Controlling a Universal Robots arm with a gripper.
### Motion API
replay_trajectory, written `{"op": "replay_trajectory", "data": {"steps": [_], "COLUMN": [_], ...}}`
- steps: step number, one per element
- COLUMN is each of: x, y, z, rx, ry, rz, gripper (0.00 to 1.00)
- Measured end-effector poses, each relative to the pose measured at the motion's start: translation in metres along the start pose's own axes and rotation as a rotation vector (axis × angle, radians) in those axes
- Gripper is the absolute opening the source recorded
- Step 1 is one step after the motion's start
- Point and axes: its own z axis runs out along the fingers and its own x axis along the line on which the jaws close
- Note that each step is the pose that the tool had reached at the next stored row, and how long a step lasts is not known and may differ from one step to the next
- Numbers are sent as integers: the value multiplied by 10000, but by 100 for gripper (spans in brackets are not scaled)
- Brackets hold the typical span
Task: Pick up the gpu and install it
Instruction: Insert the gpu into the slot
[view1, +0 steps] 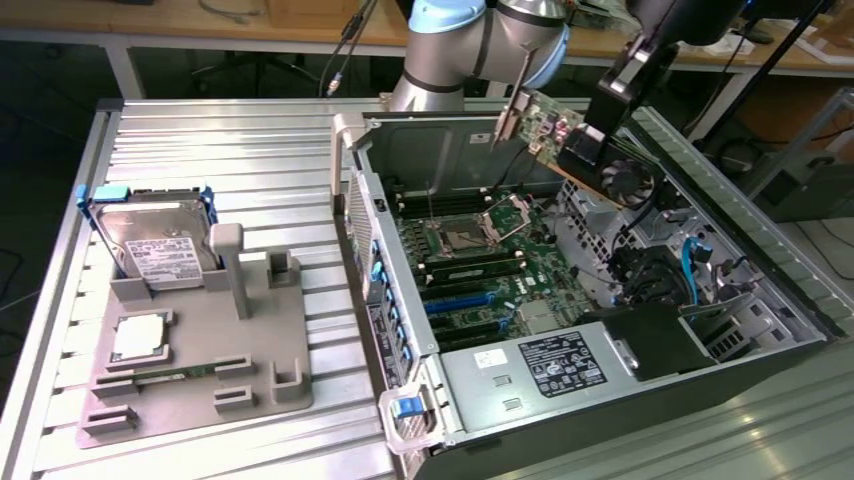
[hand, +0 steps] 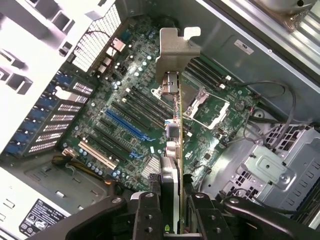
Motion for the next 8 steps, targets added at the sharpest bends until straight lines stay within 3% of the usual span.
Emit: {"op": "replay_trajectory", "data": {"steps": [8], "x": [0], "y": [0], "z": [0], "rx": [-11], "ry": [21], "rz": [-479], "gripper": [27]}}
